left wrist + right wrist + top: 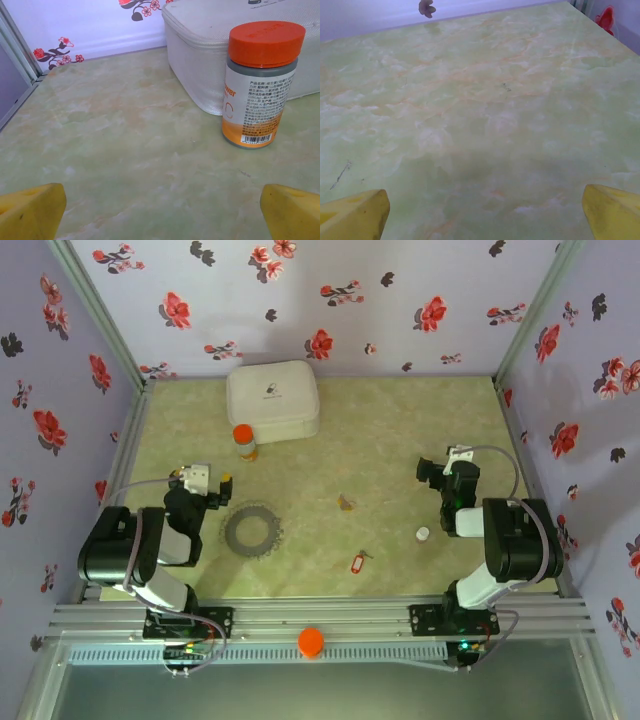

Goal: Put the keys on the keyring

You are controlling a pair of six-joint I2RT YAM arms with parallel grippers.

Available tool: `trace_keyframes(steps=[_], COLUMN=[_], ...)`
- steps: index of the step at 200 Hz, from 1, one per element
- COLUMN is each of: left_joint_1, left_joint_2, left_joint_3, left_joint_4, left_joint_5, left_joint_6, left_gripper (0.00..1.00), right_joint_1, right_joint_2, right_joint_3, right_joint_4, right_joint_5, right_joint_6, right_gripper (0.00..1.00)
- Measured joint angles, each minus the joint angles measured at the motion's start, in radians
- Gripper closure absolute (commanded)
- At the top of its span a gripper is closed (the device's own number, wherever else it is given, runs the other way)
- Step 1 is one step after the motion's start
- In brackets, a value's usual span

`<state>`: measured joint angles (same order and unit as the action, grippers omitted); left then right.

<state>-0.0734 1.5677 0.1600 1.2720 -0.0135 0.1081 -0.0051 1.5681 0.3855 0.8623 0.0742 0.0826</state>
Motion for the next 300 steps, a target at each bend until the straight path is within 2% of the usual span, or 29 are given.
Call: trace_keyframes(steps=[171, 200, 218, 232, 247, 271, 300], left_joint_1=[0.000, 0.000, 0.001, 0.001, 0.000, -0.010, -0.040], left_joint_2=[0.000, 0.002, -0.005, -0.057, -0.185, -0.380, -0.469], left_joint_3=[0.001, 0.004, 0.005, 0.005, 0.012, 0.091, 0.163], left_joint_4=[0.000, 0.000, -0.006, -0.043, -0.141, -0.331, -0.477], left_joint_5=[-0.001, -0.054, -0.090, -0.117, -0.143, -0.179, -0.202], left_joint_6=[0.000, -0.017, -0.028, -0.035, -0.043, -0.081, -0.162], left_gripper=[0.00, 0.00, 0.00, 0.00, 0.00, 0.00, 0.00], right_joint_1=[0.000, 0.000, 0.000, 0.000, 0.000, 0.000, 0.009], right_joint_2=[0.000, -0.001, -0.039, -0.111, -0.222, -0.363, -0.436], right_joint_3=[0.000, -0.001, -0.029, -0.043, -0.026, 0.107, 0.234], right_joint_4=[0.000, 0.001, 0.005, -0.037, -0.143, -0.357, -0.507], right_joint_5=[0.000, 0.025, 0.079, 0.115, 0.140, 0.158, 0.106], right_joint_6=[0.000, 0.010, 0.033, 0.043, 0.055, 0.105, 0.196], right_gripper=[0.01, 0.01, 0.06, 0.06, 0.06, 0.08, 0.11])
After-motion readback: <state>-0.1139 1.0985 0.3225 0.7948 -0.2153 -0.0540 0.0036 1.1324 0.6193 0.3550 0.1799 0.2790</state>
